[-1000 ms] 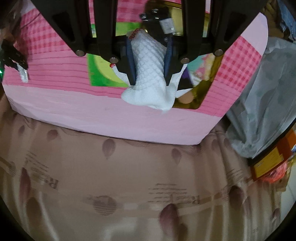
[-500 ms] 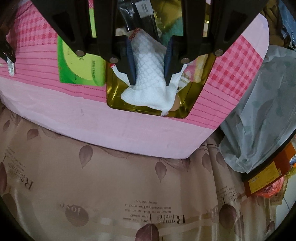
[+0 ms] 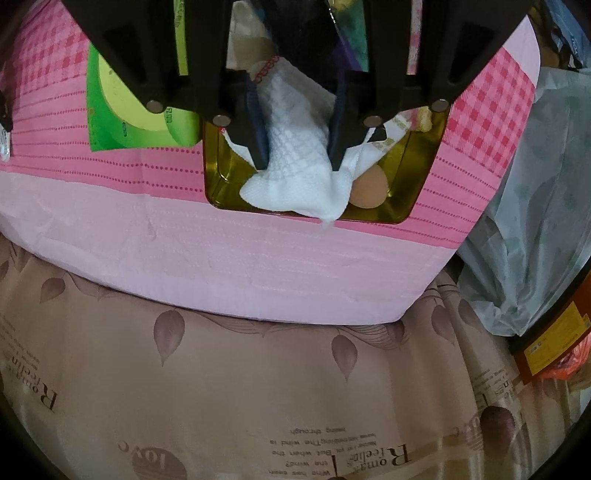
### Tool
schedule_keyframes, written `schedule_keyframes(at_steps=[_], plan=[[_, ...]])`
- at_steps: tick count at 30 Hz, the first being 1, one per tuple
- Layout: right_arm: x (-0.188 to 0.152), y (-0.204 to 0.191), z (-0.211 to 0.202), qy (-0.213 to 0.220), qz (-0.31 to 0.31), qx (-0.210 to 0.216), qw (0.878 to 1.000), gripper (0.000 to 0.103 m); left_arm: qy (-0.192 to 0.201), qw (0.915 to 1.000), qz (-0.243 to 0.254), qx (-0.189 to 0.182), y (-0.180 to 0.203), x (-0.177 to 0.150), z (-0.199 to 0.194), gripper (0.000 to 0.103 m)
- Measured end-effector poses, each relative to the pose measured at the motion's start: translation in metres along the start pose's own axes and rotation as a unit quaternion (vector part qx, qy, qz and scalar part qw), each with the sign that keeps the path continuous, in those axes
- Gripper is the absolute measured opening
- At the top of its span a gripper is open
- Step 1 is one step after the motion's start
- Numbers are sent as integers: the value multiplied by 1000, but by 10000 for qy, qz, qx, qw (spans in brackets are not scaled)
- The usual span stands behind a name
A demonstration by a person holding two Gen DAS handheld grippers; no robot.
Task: Organize soft objects
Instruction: 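Carry the white glove into the gold tin and open the left gripper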
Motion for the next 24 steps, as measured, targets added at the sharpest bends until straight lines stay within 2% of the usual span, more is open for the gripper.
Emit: schedule_keyframes(at_steps=[6,8,17,24], plan=[[1,0,0,-6,1,-11,10000,55,-21,9999,12,-137,0,-3,-4,47],[0,1,0,-8,7,-16,10000,55,-4,9999,12,-171,0,-5,-9,56],[0,1,0,-18,24,-37,10000,57,367,9991,-131,-162,-10,-21,-53,57],[1,2,0,-32,75,2,10000,59,720,9960,-474,227,-36,-54,-90,57]])
Point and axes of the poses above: each gripper's, at about its wrist camera, not at the fingertips, and z roughly the way its jaws point, y to its right, x to its top, the point moved 9 cm from there along z, roughly the way its jaws point, and after that the axes turned 5 degrees about -y, right-handed, at the moved point
